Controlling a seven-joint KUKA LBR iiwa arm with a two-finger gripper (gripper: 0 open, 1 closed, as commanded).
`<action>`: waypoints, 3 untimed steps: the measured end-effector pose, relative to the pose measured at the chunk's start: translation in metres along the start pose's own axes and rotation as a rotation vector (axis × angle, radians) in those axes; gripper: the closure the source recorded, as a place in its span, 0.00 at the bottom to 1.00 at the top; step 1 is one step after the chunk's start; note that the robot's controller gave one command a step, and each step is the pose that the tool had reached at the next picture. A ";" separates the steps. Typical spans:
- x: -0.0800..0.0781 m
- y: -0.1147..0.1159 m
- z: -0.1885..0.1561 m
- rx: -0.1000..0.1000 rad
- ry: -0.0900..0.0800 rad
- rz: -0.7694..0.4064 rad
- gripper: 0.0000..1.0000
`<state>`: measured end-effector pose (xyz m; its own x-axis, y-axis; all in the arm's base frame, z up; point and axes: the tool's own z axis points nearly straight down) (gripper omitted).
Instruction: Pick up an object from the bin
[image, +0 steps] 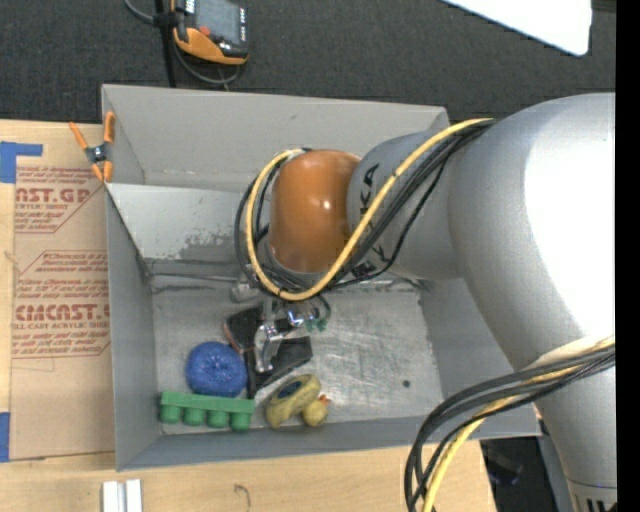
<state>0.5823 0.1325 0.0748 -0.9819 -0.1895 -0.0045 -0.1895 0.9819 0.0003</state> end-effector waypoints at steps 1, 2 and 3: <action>0.000 -0.009 0.000 -0.004 0.002 0.281 1.00; 0.000 -0.009 0.000 -0.004 0.002 0.281 1.00; 0.000 -0.009 -0.002 -0.003 0.003 0.281 1.00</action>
Offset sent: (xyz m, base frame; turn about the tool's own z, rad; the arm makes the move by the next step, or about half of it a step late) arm 0.0000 0.0000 0.0000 0.0000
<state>0.5839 0.1231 0.0771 -0.9959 0.0906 -0.0010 0.0906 0.9959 0.0040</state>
